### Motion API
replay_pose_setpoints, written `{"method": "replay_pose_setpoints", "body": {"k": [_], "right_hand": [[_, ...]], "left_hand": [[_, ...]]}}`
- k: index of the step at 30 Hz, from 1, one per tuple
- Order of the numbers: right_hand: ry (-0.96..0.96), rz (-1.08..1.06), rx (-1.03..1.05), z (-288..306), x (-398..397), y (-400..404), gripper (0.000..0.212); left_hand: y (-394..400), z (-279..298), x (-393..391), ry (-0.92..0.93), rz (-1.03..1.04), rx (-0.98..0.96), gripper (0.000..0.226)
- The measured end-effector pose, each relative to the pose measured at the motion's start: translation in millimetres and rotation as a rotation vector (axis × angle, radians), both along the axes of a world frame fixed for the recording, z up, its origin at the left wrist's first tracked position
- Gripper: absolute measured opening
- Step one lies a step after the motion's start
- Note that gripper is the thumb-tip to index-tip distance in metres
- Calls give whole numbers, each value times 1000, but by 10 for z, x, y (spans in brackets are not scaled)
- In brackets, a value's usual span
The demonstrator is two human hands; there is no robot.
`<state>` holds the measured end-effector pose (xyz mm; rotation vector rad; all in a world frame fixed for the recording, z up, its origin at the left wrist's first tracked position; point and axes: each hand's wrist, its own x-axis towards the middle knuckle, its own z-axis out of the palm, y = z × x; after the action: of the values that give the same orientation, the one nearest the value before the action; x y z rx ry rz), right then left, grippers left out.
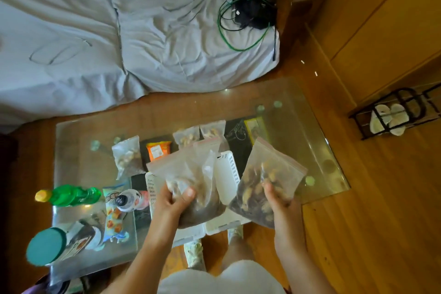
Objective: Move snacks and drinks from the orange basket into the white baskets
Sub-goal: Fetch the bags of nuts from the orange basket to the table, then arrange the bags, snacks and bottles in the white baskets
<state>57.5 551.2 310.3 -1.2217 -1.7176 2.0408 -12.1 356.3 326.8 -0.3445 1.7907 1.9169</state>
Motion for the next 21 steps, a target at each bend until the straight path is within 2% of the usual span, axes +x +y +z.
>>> {"method": "replay_pose_setpoints", "body": {"k": [2, 4, 5, 7, 8, 11, 12, 15, 17, 19, 21], "right_hand": [[-56, 17, -83, -198, -124, 151, 29], [-107, 23, -97, -458, -213, 263, 21], [-135, 19, -92, -610, -233, 318, 21], [-228, 50, -88, -960, -265, 413, 21], [-286, 99, -102, -1141, -283, 435, 17], [-353, 124, -166, -1649, -368, 401, 10], [-342, 98, -188, -1798, -403, 357, 12], [-343, 102, -264, -2168, -443, 202, 21], [-374, 130, -280, -2373, -424, 152, 17], [-412, 216, -204, -2482, -391, 147, 12], [-424, 309, -62, -2507, -343, 168, 24]], "left_hand": [[156, -204, -45, -42, 69, -28, 46], [343, -436, -76, -78, 150, -85, 45], [439, -577, -89, -106, 186, -106, 38], [616, -935, -105, -157, 245, -130, 11], [688, -1125, -113, -174, 280, -144, 9], [858, -1634, -108, -206, 377, -216, 39], [895, -1791, -98, -216, 389, -240, 42], [969, -2210, -46, -231, 371, -316, 37], [978, -2450, -15, -256, 348, -355, 37], [958, -2617, 11, -276, 325, -458, 36], [924, -2698, 42, -258, 298, -614, 37]]}}
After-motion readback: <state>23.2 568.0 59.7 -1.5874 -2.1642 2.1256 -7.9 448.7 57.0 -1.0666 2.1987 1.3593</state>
